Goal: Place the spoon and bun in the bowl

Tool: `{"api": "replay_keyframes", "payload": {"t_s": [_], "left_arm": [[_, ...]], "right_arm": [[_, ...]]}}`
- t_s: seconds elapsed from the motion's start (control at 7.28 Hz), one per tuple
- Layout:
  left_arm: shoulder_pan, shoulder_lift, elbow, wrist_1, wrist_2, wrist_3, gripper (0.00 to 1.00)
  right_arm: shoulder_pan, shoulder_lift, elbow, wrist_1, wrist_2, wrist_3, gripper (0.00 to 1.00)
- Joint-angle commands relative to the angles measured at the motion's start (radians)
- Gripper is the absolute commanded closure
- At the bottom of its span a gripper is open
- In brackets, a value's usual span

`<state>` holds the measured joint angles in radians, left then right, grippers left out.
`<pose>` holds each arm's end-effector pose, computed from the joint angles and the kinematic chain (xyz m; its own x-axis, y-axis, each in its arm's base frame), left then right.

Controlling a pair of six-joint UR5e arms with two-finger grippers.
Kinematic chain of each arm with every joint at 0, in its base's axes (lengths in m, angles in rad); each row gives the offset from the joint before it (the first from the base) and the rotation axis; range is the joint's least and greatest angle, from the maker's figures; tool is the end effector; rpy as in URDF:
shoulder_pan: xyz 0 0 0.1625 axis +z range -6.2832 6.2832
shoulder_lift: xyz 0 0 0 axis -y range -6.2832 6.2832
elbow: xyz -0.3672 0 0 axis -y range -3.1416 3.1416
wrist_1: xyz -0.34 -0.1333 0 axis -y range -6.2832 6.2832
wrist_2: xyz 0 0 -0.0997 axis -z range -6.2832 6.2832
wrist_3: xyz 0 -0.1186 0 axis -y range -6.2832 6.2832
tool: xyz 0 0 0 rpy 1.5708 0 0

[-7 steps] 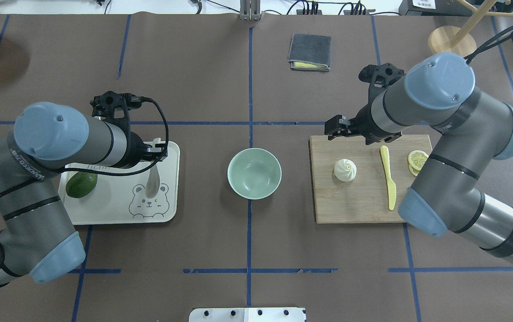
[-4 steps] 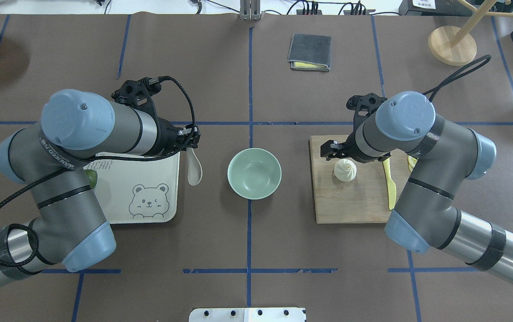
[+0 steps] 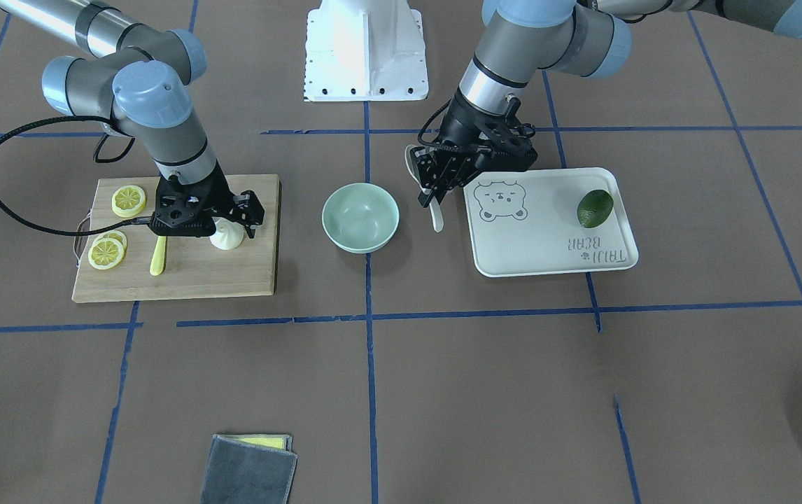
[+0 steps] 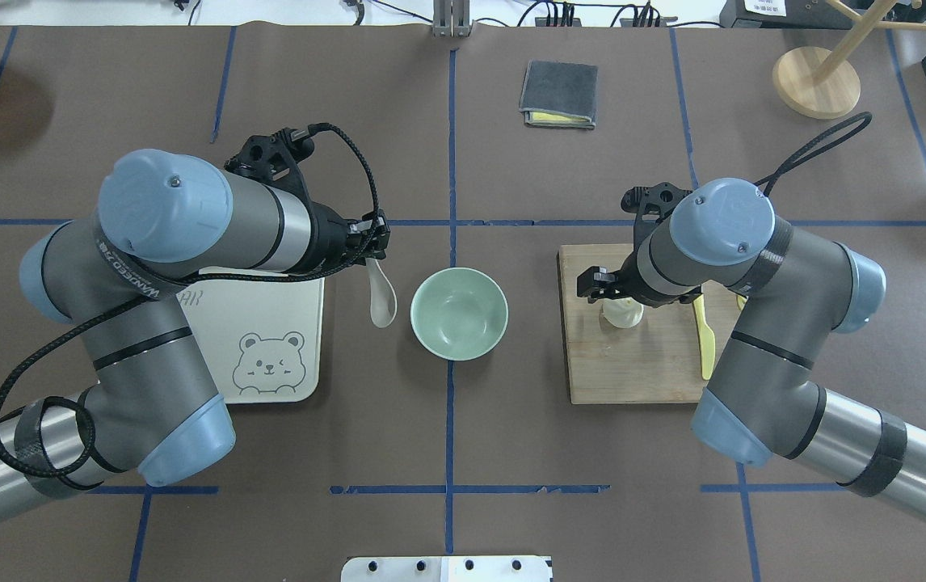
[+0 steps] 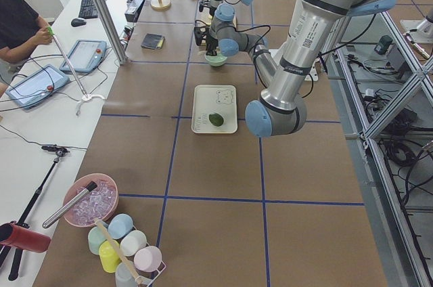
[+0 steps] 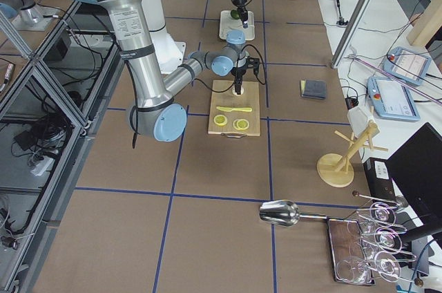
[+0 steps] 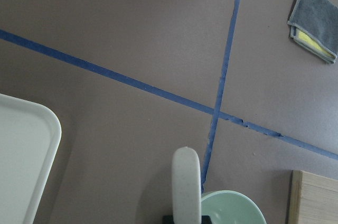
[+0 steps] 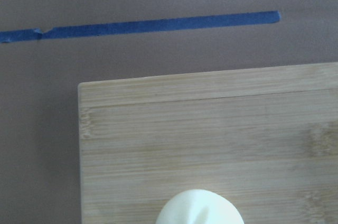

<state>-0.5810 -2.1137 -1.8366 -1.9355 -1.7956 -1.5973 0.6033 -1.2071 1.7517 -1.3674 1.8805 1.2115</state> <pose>0.4175 -0.4020 0.1838 0.3138 -0.2369 -0.9195 0.3717 0.9217 -0.1107 -0.4154 -0.4042 0.3445 0.6951 0.0722 0.7153 -0.1338 0.9906 0.0300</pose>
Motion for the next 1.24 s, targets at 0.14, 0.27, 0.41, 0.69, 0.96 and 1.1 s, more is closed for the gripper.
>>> {"api": "replay_keyframes", "payload": {"t_s": [0.14, 0.27, 0.41, 0.69, 0.96, 1.1], "left_arm": [[0.009, -0.051, 0.083, -0.080, 0.004, -0.079, 1.00], [0.019, -0.055, 0.091, -0.082, 0.005, -0.084, 1.00], [0.029, -0.086, 0.136, -0.100, 0.007, -0.120, 1.00], [0.047, -0.134, 0.226, -0.169, 0.012, -0.176, 1.00], [0.073, -0.150, 0.264, -0.195, 0.094, -0.174, 1.00], [0.073, -0.149, 0.289, -0.213, 0.094, -0.168, 1.00]], "right_arm": [[-0.011, 0.000, -0.001, -0.010, 0.000, 0.003, 0.70], [-0.010, 0.000, 0.002, -0.009, 0.002, 0.002, 0.99], [-0.008, 0.001, 0.005, -0.009, 0.003, 0.000, 1.00], [0.006, 0.003, 0.026, -0.010, 0.006, -0.003, 1.00], [0.052, -0.005, 0.055, -0.010, 0.067, -0.012, 1.00], [0.056, -0.006, 0.074, -0.010, 0.071, -0.012, 1.00]]}}
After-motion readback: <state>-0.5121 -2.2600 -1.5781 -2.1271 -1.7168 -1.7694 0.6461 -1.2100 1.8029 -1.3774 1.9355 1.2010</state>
